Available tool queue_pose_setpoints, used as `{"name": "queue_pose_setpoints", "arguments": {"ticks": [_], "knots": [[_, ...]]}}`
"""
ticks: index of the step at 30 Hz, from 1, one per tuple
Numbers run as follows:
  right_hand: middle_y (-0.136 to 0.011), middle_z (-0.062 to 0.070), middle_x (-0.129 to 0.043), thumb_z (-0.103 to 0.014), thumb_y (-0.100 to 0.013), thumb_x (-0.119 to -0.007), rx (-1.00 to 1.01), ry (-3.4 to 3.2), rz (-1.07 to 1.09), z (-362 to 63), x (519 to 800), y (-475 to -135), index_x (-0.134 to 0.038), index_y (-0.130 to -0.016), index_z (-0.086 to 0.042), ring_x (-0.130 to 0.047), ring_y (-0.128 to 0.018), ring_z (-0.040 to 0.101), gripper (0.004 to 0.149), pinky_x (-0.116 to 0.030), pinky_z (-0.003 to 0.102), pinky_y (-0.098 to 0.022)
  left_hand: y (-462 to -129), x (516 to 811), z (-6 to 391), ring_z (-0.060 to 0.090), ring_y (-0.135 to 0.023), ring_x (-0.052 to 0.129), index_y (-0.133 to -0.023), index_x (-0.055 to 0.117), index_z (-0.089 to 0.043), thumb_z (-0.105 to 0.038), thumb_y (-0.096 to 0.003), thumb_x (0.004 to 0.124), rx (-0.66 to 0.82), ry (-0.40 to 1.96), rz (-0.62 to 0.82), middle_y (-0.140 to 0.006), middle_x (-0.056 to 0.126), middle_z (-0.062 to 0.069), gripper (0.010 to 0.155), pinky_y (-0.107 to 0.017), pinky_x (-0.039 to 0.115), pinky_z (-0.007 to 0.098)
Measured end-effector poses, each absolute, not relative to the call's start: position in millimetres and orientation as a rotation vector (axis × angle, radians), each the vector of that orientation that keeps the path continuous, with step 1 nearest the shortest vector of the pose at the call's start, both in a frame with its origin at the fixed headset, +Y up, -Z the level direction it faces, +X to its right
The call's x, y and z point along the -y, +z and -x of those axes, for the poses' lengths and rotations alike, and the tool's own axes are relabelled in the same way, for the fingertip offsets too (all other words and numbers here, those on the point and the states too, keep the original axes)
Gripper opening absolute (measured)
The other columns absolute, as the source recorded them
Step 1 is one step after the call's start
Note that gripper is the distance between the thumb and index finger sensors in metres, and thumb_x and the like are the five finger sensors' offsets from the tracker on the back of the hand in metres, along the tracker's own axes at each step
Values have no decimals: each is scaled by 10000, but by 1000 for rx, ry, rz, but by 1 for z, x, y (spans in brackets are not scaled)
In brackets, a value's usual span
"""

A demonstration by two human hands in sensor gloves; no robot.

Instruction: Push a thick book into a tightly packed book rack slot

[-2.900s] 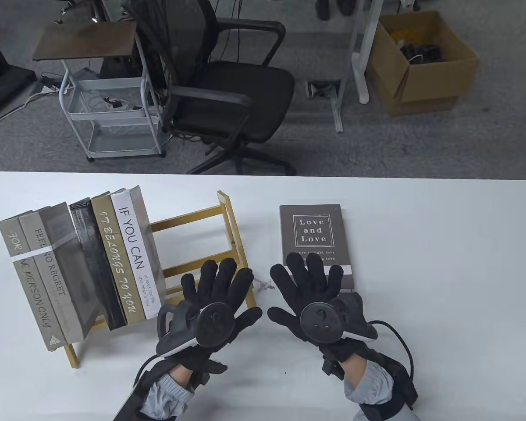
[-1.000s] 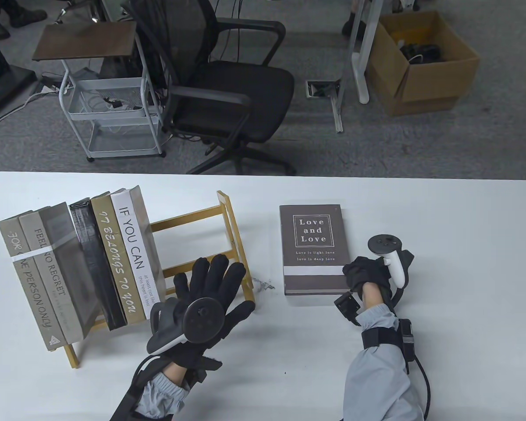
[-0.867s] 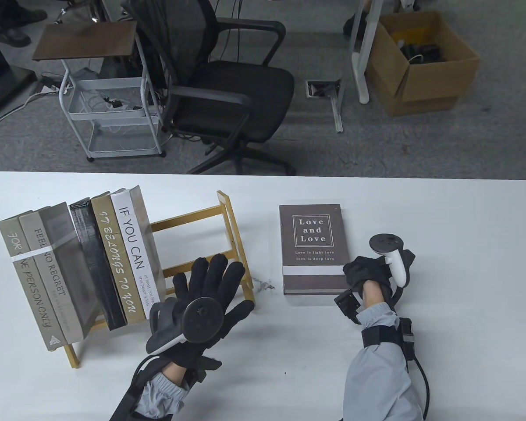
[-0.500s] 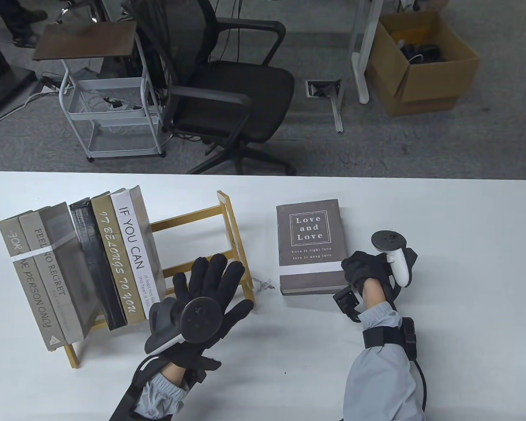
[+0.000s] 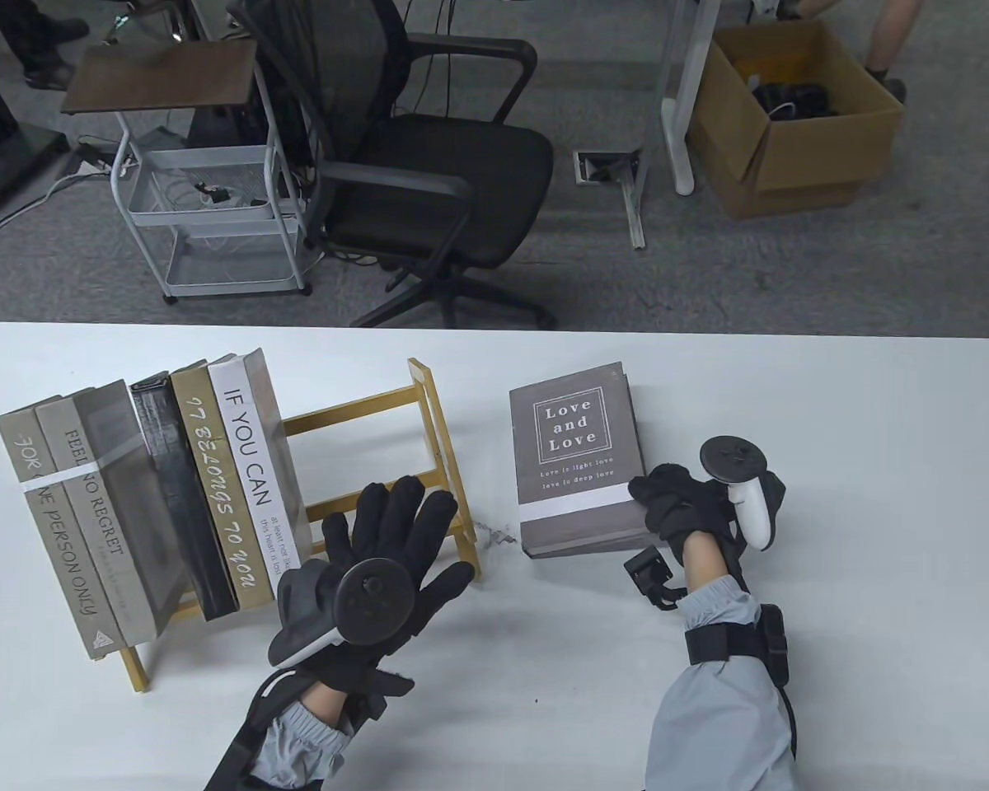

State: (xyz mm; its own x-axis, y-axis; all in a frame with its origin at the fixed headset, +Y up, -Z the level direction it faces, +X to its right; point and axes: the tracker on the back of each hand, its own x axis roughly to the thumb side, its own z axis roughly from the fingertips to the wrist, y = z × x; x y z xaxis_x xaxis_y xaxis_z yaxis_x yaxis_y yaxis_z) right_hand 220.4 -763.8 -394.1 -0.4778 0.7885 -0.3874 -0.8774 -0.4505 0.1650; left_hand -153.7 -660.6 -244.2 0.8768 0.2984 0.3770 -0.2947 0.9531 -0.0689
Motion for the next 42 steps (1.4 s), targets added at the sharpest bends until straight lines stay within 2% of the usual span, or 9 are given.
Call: {"name": "queue_pose_setpoints", "arguments": {"ticks": [7,14,21,31,42], "knots": [[-997,437,-592,-185,-629,-678,-252,1991,238,-223,742,-379,-391,-1078,187,-761,-776,565,650,-476,762,-570,-244,659,155,596,-1175,259,-1259,222,-269,-680,-665,462,393,316,5,-1324,213,213,762,-739,252,826],[-998,425,-588,-192,-627,-680,2,1960,72,-218,707,-352,-387,-1079,175,-760,-778,556,651,-479,756,-573,-241,655,159,596,-1175,257,-1260,219,-271,-681,-665,462,390,335,-12,-1324,212,210,762,-740,250,825],[-1003,420,-580,-195,-627,-682,159,1933,-77,-210,674,-327,-391,-1078,170,-758,-781,553,649,-478,754,-577,-239,652,162,595,-1175,254,-1259,218,-270,-680,-666,461,388,346,-26,-1324,211,213,761,-739,249,825],[-1010,412,-586,-195,-627,-686,212,1867,-318,-193,653,-292,-400,-1082,164,-758,-787,552,646,-475,754,-585,-228,636,179,597,-1173,254,-1260,210,-271,-681,-666,460,370,407,-103,-1323,206,214,764,-742,253,824],[-1016,411,-595,-192,-630,-683,158,1812,-529,-178,643,-265,-413,-1087,162,-759,-790,556,638,-468,757,-591,-211,612,214,596,-1171,297,-1250,149,-275,-688,-668,464,321,573,-309,-1317,215,223,780,-762,314,808]]}}
